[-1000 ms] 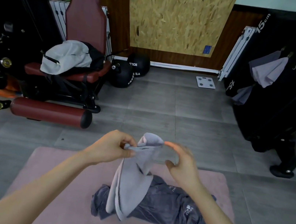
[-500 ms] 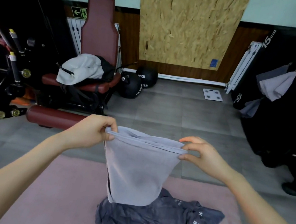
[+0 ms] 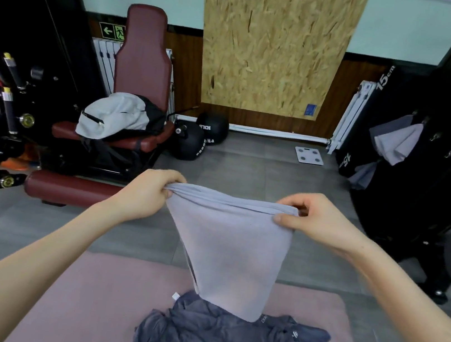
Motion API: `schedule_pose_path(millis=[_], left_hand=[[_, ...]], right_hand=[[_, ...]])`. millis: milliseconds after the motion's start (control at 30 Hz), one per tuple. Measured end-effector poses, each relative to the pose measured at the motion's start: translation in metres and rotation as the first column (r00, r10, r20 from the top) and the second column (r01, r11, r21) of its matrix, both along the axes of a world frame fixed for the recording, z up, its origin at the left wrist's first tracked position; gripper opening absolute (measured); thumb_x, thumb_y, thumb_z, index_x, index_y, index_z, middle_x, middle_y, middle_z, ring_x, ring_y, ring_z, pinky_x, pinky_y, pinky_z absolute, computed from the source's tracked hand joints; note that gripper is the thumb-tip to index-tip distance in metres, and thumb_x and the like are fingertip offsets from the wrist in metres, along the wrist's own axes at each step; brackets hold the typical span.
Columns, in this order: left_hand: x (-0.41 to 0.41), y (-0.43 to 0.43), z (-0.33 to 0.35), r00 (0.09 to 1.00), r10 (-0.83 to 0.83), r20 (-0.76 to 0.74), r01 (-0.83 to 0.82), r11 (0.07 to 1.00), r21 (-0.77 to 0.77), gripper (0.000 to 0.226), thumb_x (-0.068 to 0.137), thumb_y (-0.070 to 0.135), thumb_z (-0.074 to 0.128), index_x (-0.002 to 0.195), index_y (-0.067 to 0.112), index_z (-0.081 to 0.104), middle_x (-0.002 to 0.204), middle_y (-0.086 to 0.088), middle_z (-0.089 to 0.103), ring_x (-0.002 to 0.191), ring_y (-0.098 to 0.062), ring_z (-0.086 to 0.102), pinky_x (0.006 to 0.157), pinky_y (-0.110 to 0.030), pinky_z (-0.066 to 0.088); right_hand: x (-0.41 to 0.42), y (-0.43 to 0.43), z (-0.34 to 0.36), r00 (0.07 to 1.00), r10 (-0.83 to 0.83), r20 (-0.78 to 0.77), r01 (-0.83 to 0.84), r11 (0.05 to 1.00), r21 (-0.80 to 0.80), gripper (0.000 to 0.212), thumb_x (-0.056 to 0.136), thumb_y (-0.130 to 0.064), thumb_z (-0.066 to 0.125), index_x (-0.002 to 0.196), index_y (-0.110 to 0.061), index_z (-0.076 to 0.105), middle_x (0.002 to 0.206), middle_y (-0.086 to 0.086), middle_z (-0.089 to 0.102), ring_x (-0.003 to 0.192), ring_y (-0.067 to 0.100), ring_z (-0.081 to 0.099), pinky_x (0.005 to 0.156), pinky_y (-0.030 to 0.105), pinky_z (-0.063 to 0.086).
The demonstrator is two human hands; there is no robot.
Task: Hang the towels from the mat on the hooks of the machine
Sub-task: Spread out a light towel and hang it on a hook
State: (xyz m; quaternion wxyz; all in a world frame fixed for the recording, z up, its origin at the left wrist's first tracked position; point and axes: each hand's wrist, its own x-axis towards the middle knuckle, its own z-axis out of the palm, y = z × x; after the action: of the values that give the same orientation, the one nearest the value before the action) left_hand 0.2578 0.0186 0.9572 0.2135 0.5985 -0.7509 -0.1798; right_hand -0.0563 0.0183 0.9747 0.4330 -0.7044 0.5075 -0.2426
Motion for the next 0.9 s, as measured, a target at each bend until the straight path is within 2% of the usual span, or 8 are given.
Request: schedule_pose_path(millis=[100,167,233,433,533,667,767,900], left_hand=[[-0.003,0.001,0.014,0.944,-0.017,-0.329,0.07,0.986,0.152,0.018,0.068,0.005,0.058,0.079,0.016,0.068,0.084,-0.001,0.068,0.078,-0.014,0.059,0.076,-0.028,0.041],[-0.003,0.004,0.024,0.734,-0.016,-0.679,0.231,0.946,0.228,0.016,0.065,0.009,0.057,0.074,0.015,0.069,0.083,-0.004,0.066,0.077,-0.012,0.057,0.072,-0.025,0.043],[-0.007,0.006,0.029,0.571,-0.008,-0.821,0.363,0.899,0.244,0.01,0.072,0.016,0.058,0.079,0.018,0.065,0.081,-0.001,0.06,0.076,-0.013,0.055,0.068,-0.025,0.043],[-0.038,-0.004,0.024,0.793,0.029,-0.609,0.168,0.949,0.265,0.009,0.098,0.02,0.043,0.099,0.017,0.052,0.083,0.002,0.057,0.076,-0.013,0.053,0.068,-0.032,0.043],[-0.046,-0.008,0.031,0.764,0.035,-0.645,0.148,0.963,0.227,0.011,0.099,0.018,0.041,0.099,0.019,0.053,0.083,0.003,0.057,0.08,-0.013,0.054,0.07,-0.035,0.043],[-0.05,-0.013,0.046,0.634,0.004,-0.773,0.267,0.938,0.223,0.01,0.089,0.027,0.052,0.096,0.022,0.056,0.085,0.004,0.061,0.078,-0.012,0.057,0.066,-0.03,0.042],[-0.058,-0.019,0.051,0.564,0.039,-0.825,0.256,0.942,0.22,0.009,0.097,0.017,0.047,0.097,0.017,0.056,0.084,0.003,0.064,0.077,-0.013,0.06,0.069,-0.03,0.042],[-0.051,-0.032,0.049,0.642,0.102,-0.76,0.201,0.934,0.295,0.021,0.099,0.015,0.043,0.114,0.007,0.055,0.101,-0.007,0.064,0.091,-0.02,0.062,0.08,-0.034,0.046]], right_hand=[[-0.01,0.006,0.014,1.0,-0.009,0.017,0.01,0.999,-0.053,0.005,0.08,-0.015,0.072,0.08,-0.01,0.071,0.076,0.001,0.068,0.071,0.008,0.057,0.069,0.026,0.042],[-0.017,0.01,0.023,0.975,-0.04,0.218,0.047,0.999,-0.027,0.014,0.082,-0.019,0.067,0.083,-0.005,0.068,0.077,0.003,0.065,0.073,0.011,0.056,0.068,0.024,0.041],[-0.018,0.012,0.032,0.927,-0.122,0.355,0.119,0.992,0.031,0.015,0.083,-0.025,0.061,0.082,-0.011,0.065,0.075,-0.002,0.064,0.071,0.009,0.057,0.064,0.021,0.042],[-0.02,0.003,0.029,0.937,-0.325,0.13,0.349,0.902,-0.254,0.011,0.09,-0.027,0.06,0.09,-0.018,0.065,0.092,-0.003,0.066,0.085,0.011,0.059,0.076,0.027,0.044],[-0.028,0.006,0.041,0.918,-0.335,0.213,0.384,0.884,-0.266,0.016,0.086,-0.026,0.065,0.1,-0.019,0.065,0.099,-0.002,0.065,0.085,0.011,0.06,0.073,0.023,0.046],[-0.056,0.011,0.036,0.756,-0.146,0.638,0.197,0.98,-0.01,0.055,0.067,-0.009,0.078,0.117,-0.021,0.058,0.104,0.004,0.068,0.092,0.015,0.066,0.079,0.028,0.053],[-0.046,0.027,-0.034,0.857,-0.157,0.491,0.063,0.977,0.202,0.066,0.048,-0.018,0.088,0.109,-0.013,0.063,0.109,0.001,0.07,0.1,0.015,0.066,0.079,0.024,0.052],[-0.005,0.049,-0.109,0.822,-0.35,0.45,0.18,0.908,0.378,0.041,0.069,-0.017,0.076,0.106,-0.001,0.067,0.108,0.011,0.069,0.1,0.018,0.065,0.083,0.026,0.05]])
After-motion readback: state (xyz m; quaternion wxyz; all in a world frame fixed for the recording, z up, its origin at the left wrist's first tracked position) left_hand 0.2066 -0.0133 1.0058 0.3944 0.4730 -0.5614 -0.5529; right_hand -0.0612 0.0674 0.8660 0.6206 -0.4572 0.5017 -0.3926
